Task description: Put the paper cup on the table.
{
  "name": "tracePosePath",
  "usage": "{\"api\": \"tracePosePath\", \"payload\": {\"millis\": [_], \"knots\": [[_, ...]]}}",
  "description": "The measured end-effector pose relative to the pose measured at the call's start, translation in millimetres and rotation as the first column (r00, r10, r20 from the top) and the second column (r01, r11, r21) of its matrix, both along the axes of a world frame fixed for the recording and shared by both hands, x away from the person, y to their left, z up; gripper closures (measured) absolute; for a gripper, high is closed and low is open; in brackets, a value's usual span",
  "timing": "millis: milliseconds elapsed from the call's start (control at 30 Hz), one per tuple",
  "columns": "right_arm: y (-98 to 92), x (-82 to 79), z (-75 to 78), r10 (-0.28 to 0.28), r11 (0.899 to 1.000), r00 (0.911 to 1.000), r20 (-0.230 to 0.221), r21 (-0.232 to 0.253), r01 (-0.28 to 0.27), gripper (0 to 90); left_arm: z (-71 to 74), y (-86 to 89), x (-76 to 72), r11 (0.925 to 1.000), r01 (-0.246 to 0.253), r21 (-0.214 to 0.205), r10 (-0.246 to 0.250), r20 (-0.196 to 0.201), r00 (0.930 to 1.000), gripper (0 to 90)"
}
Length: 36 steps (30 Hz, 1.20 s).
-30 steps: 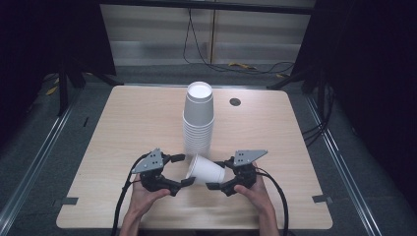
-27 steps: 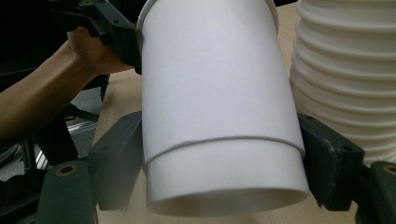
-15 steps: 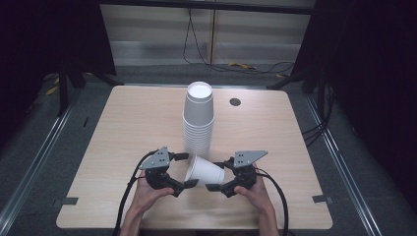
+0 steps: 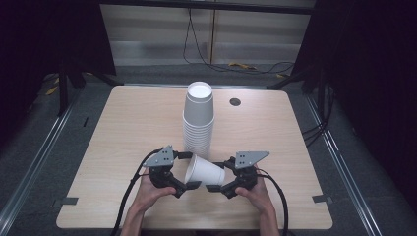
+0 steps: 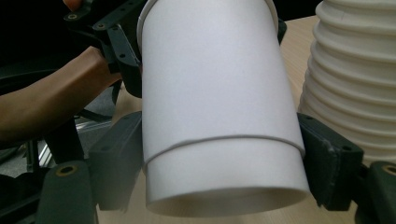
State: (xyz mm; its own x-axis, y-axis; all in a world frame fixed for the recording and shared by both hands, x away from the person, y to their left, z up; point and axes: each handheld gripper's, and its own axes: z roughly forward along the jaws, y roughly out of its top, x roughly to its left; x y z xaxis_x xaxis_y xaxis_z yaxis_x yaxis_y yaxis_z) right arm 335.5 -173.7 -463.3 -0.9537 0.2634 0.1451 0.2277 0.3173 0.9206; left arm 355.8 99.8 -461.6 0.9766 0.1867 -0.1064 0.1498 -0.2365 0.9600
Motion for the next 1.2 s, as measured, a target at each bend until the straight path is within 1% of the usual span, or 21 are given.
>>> {"api": "tracePosePath", "payload": {"millis": [33, 67, 133, 200, 233, 300, 333, 433, 567, 600, 633, 667, 700, 733, 800, 967, 1067, 1100, 1133, 1167, 1200], "knots": [[-0.1, -0.2, 0.5, -0.001, 1.0, 1.0, -0.001, 0.0, 0.001, 23.0, -0.4, -0.6, 0.2, 1.0, 0.006, 0.0, -0.006, -0.005, 1.0, 0.0], [-0.3, -0.3, 0.7, 0.002, 1.0, 1.0, -0.004, 0.001, -0.002, 23.0, -0.1, -1.3, -0.8, 0.9999, -0.01, 0.008, 0.01, 0.003, 0.9999, 0.0], [-0.5, -0.2, 1.0, 0.005, 1.0, 1.0, -0.002, -0.001, -0.005, 23.0, -0.4, -2.3, -0.2, 0.9998, 0.016, -0.006, -0.016, 0.003, 0.9999, 0.0], [-0.6, -0.1, 1.3, 0.01, 1.0, 1.0, 0.0, 0.002, -0.01, 23.0, -0.6, -2.7, 0.2, 0.9997, 0.021, -0.012, -0.021, -0.004, 0.9998, 0.0], [-0.7, 0.0, 1.4, 0.013, 1.0, 0.9999, -0.001, 0.003, -0.013, 23.0, -0.5, -2.9, 0.1, 0.9999, 0.012, -0.007, -0.012, -0.001, 0.9999, 0.0], [-0.4, -0.3, 1.8, 0.011, 1.0, 0.9999, 0.002, 0.003, -0.011, 23.0, -1.4, -4.0, 1.2, 0.9993, 0.033, -0.017, -0.033, -0.01, 0.9994, 0.0], [-0.3, -0.4, 1.8, 0.012, 1.0, 0.9999, 0.0, 0.003, -0.012, 23.0, -1.7, -4.7, 1.3, 0.9992, 0.037, -0.017, -0.037, -0.002, 0.9993, 0.0], [-0.4, 0.0, 1.4, 0.014, 1.0, 0.9999, -0.001, 0.005, -0.014, 23.1, -2.0, -5.2, 1.6, 0.9986, 0.048, -0.022, -0.048, -0.008, 0.9988, 3.7], [-0.9, 0.7, 1.5, 0.013, 1.0, 0.9999, -0.011, 0.012, -0.013, 22.8, -1.2, -4.2, 2.1, 0.9983, 0.054, -0.021, -0.054, -0.007, 0.9985, 4.8], [-0.9, 0.8, 1.4, 0.015, 1.0, 0.9998, -0.014, 0.01, -0.015, 22.6, -0.7, -3.6, 1.5, 0.9991, 0.042, -0.011, -0.042, -0.004, 0.9991, 5.1], [-0.9, 1.0, 1.4, 0.014, 1.0, 0.9998, -0.012, 0.007, -0.014, 22.3, -0.6, -3.4, 1.2, 0.999, 0.042, -0.013, -0.042, -0.007, 0.9991, 5.5], [-1.1, 1.1, 1.2, 0.012, 1.0, 0.9998, -0.014, 0.005, -0.012, 21.7, -0.9, -2.7, 1.7, 0.9982, 0.057, -0.02, -0.057, -0.01, 0.9983, 6.3], [-1.4, 1.4, 1.0, 0.004, 1.0, 0.9999, -0.013, 0.007, -0.004, 20.5, -0.3, -1.8, 1.7, 0.9984, 0.056, -0.01, -0.056, -0.004, 0.9984, 7.3], [-1.4, 1.5, 1.1, -0.001, 1.0, 0.9999, -0.011, 0.013, 0.001, 19.4, -0.2, -2.0, 1.5, 0.998, 0.06, -0.017, -0.06, -0.002, 0.9982, 8.2], [-1.6, 1.9, 1.4, -0.012, 1.0, 0.9999, -0.006, 0.019, 0.012, 18.1, 0.6, -1.4, 1.1, 0.9984, 0.054, -0.013, -0.054, 0.004, 0.9985, 9.4], [-3.2, 1.7, 1.7, -0.043, 0.999, 0.9991, 0.007, 0.031, 0.043, 14.7, 1.1, -0.2, 2.2, 0.9992, 0.039, -0.007, -0.039, 0.0, 0.9992, 10.1], [-6.4, 1.1, 2.0, -0.068, 0.996, 0.9976, 0.01, 0.053, 0.068, 13.8, 1.9, 1.8, 2.3, 0.9996, 0.005, 0.026, -0.006, 0.008, 0.9999, 10.1], [-7.7, 0.5, 2.3, -0.077, 0.995, 0.9969, 0.014, 0.067, 0.076, 13.6, 2.3, 2.1, 2.4, 0.9996, 0.0, 0.029, 0.0, 0.007, 1.0, 10.1], [-9.2, -0.4, 2.6, -0.084, 0.994, 0.9964, 0.014, 0.077, 0.082, 13.4, 2.3, 2.2, 3.1, 0.9998, 0.01, 0.019, -0.01, 0.004, 0.9999, 10.1], [-10.8, -1.5, 2.7, -0.096, 0.992, 0.9953, 0.013, 0.082, 0.094, 13.1, 3.6, 3.2, 2.3, 0.9993, -0.009, 0.038, 0.009, 0.011, 0.9999, 10.1], [-12.0, -2.4, 2.7, -0.11, 0.991, 0.9936, 0.024, 0.077, 0.108, 13.1, 3.6, 3.2, 3.0, 0.9996, 0.004, 0.028, -0.004, 0.009, 1.0, 10.1]]}}
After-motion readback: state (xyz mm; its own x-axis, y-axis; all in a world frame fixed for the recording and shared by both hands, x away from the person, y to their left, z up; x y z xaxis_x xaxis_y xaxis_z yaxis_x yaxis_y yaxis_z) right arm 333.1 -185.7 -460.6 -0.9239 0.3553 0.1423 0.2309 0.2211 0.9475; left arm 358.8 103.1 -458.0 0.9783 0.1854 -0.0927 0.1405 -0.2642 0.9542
